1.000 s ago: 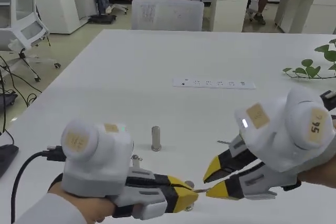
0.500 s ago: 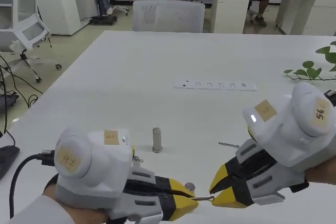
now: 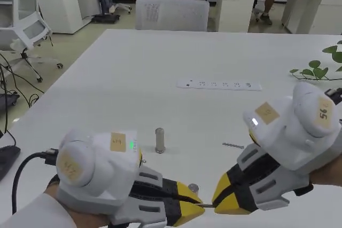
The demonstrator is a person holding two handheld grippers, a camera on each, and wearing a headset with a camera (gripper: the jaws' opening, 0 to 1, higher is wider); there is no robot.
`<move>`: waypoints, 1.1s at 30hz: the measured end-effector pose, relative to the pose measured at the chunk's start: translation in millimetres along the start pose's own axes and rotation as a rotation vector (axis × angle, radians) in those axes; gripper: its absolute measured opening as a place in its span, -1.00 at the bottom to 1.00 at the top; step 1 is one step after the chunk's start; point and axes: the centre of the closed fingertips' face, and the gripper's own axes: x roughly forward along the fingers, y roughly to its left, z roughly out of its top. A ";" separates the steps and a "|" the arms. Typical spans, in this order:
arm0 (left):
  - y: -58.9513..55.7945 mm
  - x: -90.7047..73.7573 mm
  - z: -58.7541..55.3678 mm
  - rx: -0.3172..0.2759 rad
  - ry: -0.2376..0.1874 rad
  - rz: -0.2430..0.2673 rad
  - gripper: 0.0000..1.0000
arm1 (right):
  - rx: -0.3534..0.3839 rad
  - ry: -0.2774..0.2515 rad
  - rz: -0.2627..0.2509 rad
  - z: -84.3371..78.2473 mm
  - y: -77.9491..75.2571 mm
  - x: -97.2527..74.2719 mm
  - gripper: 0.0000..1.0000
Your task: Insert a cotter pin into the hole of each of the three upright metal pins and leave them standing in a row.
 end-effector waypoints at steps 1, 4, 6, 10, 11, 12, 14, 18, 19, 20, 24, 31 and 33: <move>-0.1 -0.1 -0.2 0.002 0.001 -0.001 -1.00 | -0.001 0.000 0.000 0.1 0.1 0.0 -0.87; 1.0 -0.4 -0.7 0.011 0.003 0.003 -1.00 | -0.015 -0.003 -0.007 0.7 -0.2 -0.3 -0.89; 0.0 0.0 -4.5 0.029 0.026 -0.005 -1.00 | -0.018 -0.005 -0.008 1.1 -0.2 -0.6 -0.90; 0.6 1.5 -4.5 0.042 0.024 0.000 -1.00 | -0.028 0.003 -0.013 -0.1 0.4 -0.4 -0.91; 0.8 2.0 -5.0 0.046 0.025 0.002 -1.00 | -0.031 0.005 -0.015 -0.6 0.3 -0.3 -0.91; 1.1 2.4 -5.0 0.046 0.025 0.003 -1.00 | -0.031 0.006 -0.016 -0.9 0.3 -0.3 -0.91; 1.9 2.9 -5.2 0.034 0.021 0.005 -1.00 | -0.031 0.006 -0.021 -1.4 -0.1 -0.6 -0.91; 5.1 2.3 -8.9 -0.009 0.024 0.013 -0.98 | -0.028 -0.001 -0.035 -1.7 -1.5 -1.2 -0.92; 5.9 1.8 -11.1 -0.014 0.032 0.019 -0.95 | -0.027 0.000 -0.036 -2.1 -1.6 -1.4 -0.92; 8.0 0.9 -11.5 -0.018 0.025 0.028 -0.93 | -0.027 0.000 -0.039 -2.6 -2.0 -1.9 -0.92; 15.6 -1.8 -18.3 -0.051 0.025 0.057 -0.83 | -0.025 0.006 -0.055 -5.7 -4.8 -4.5 -0.92; 25.9 -3.4 -46.4 -0.055 0.101 0.086 -0.74 | 0.003 0.018 -0.077 -15.2 -8.1 -9.3 -0.91; 28.6 -2.1 -53.3 -0.043 0.115 0.089 -0.72 | 0.011 0.021 -0.084 -18.4 -8.3 -10.5 -0.91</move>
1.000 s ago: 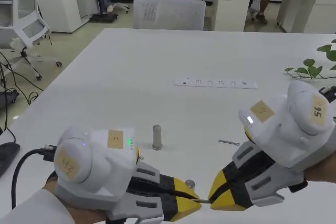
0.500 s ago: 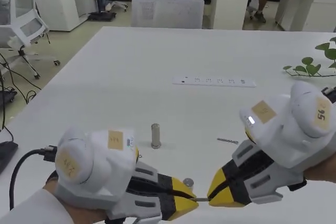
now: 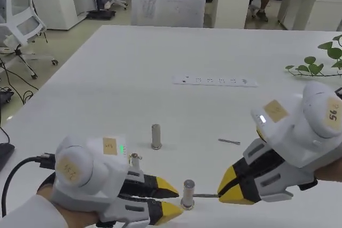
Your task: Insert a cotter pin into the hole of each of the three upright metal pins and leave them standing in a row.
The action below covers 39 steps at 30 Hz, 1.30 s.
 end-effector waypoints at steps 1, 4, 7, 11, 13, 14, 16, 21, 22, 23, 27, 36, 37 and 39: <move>3.3 1.4 -4.1 0.001 0.007 0.008 -0.70 | 0.004 0.003 -0.001 -2.1 0.3 -0.6 -0.91; 12.0 5.7 -14.5 -0.010 0.025 0.034 -0.52 | 0.012 0.010 -0.007 -6.4 0.9 -2.1 -0.91; 16.9 10.2 -21.0 -0.020 0.032 0.037 -0.46 | 0.024 0.015 -0.014 -11.1 1.3 -3.1 -0.91; 23.0 19.3 -27.2 -0.030 0.036 0.041 -0.46 | 0.045 0.020 -0.025 -18.3 1.2 -4.8 -0.91; 25.7 22.4 -27.8 -0.031 0.036 0.043 -0.46 | 0.054 0.025 -0.028 -21.4 1.2 -5.5 -0.91; 27.0 25.2 -27.5 -0.031 0.035 0.041 -0.46 | 0.060 0.027 -0.030 -23.4 1.2 -6.0 -0.91; 30.2 29.7 -27.0 -0.031 0.034 0.044 -0.48 | 0.068 0.029 -0.033 -26.0 1.2 -6.5 -0.91; 32.6 41.2 -22.0 -0.030 0.002 0.040 -0.52 | 0.090 0.030 -0.043 -30.9 1.7 -8.0 -0.91; 33.1 43.0 -22.4 -0.027 0.004 0.042 -0.53 | 0.093 0.030 -0.044 -31.6 1.7 -8.2 -0.91; 34.3 45.1 -22.6 -0.022 0.005 0.045 -0.53 | 0.099 0.029 -0.046 -32.7 1.9 -8.4 -0.91; 35.3 52.9 -23.4 -0.035 -0.015 0.037 -0.55 | 0.112 0.031 -0.049 -36.2 1.9 -8.5 -0.91; 34.4 60.9 -31.4 -0.033 -0.008 0.032 -0.64 | 0.132 0.036 -0.050 -40.5 0.4 -4.5 -0.91; 34.2 61.2 -31.6 -0.037 -0.009 0.030 -0.64 | 0.134 0.035 -0.050 -40.6 0.3 -3.8 -0.91; 34.4 61.9 -32.2 -0.037 -0.012 0.032 -0.66 | 0.136 0.035 -0.048 -40.5 0.3 -2.2 -0.91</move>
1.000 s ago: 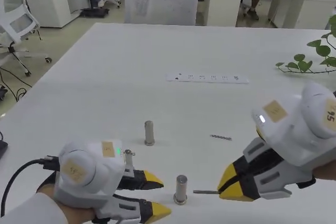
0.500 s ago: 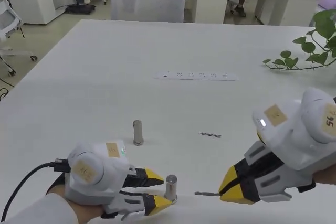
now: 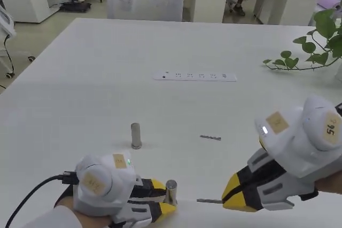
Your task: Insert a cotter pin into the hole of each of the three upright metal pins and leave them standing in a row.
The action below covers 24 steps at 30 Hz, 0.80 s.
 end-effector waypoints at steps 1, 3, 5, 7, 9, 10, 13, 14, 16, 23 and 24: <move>-0.4 0.3 0.0 0.000 -0.001 -0.002 -0.66 | 0.000 0.000 0.001 0.1 0.0 0.5 -0.91; 0.0 1.2 0.0 0.000 -0.007 0.004 -0.67 | 0.002 0.000 0.002 0.1 -0.1 2.1 -0.91; -0.3 1.6 0.4 -0.002 -0.012 0.003 -0.74 | 0.005 0.000 -0.001 0.0 -0.8 2.8 -0.91; 0.3 1.8 0.4 0.011 -0.016 0.005 -0.76 | 0.010 0.000 -0.004 -0.4 -1.6 3.4 -0.91; 0.3 1.8 0.2 0.015 -0.019 0.000 -0.77 | 0.016 0.006 -0.011 -1.7 -3.3 3.8 -0.91; 0.1 1.7 0.2 0.019 -0.021 -0.003 -0.77 | 0.018 0.011 -0.016 -2.8 -4.3 3.8 -0.91; -1.3 1.4 0.4 0.038 -0.030 -0.018 -0.78 | 0.020 0.021 -0.028 -3.7 -6.2 3.8 -0.91; -2.2 1.3 0.4 0.039 -0.035 -0.029 -0.78 | 0.026 0.031 -0.036 -4.7 -7.3 3.8 -0.91; -3.3 1.5 0.5 0.049 -0.039 -0.041 -0.78 | 0.027 0.044 -0.046 -6.0 -9.3 3.9 -0.91; -4.5 1.7 0.8 0.051 -0.045 -0.049 -0.78 | 0.050 0.074 -0.077 -8.3 -15.5 5.9 -0.91; -5.1 1.8 1.2 0.047 -0.047 -0.050 -0.78 | 0.054 0.076 -0.080 -8.5 -16.4 6.5 -0.91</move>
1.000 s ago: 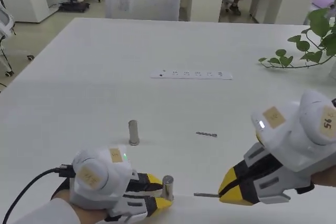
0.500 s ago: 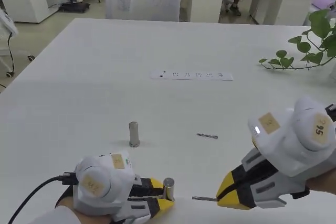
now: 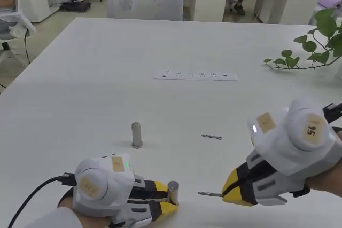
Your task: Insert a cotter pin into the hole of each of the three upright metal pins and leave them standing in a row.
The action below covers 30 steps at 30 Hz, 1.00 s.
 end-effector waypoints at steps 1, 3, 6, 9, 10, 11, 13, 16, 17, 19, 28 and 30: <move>-0.5 0.0 0.3 0.000 -0.001 0.000 -0.78 | 0.002 0.004 -0.004 -0.3 -1.0 0.8 -0.91; -0.6 0.1 0.6 -0.003 -0.003 0.002 -0.78 | 0.006 0.017 -0.015 -1.9 -3.6 3.2 -0.91; -1.7 0.2 1.2 -0.003 -0.004 0.002 -0.79 | 0.026 0.024 -0.022 -2.8 -6.6 6.1 -0.91; -2.2 0.4 1.4 -0.001 -0.006 0.001 -0.79 | 0.033 0.030 -0.024 -3.1 -8.2 7.7 -0.91; -2.3 0.4 1.6 0.000 -0.007 0.002 -0.79 | 0.036 0.031 -0.025 -3.1 -8.6 8.2 -0.91; -2.5 0.4 1.9 -0.001 -0.008 0.002 -0.79 | 0.036 0.036 -0.026 -3.6 -9.2 8.9 -0.92; -2.7 0.3 2.1 -0.001 -0.010 0.002 -0.79 | 0.041 0.040 -0.026 -3.8 -10.0 9.7 -0.92; -2.8 0.3 2.3 -0.002 -0.015 0.002 -0.79 | 0.048 0.054 -0.026 -4.8 -10.5 11.6 -0.92; -2.7 0.3 2.3 -0.003 -0.016 0.001 -0.79 | 0.046 0.058 -0.025 -4.9 -10.4 12.1 -0.92; -2.5 0.3 2.1 -0.002 -0.019 0.000 -0.79 | 0.043 0.070 -0.024 -5.0 -10.4 13.1 -0.92; -1.7 0.7 1.5 -0.003 -0.029 -0.001 -0.79 | 0.042 0.109 -0.014 -0.1 -12.0 17.5 -0.92; -1.7 0.8 1.6 -0.001 -0.030 -0.001 -0.79 | 0.035 0.115 -0.013 1.2 -12.1 18.3 -0.92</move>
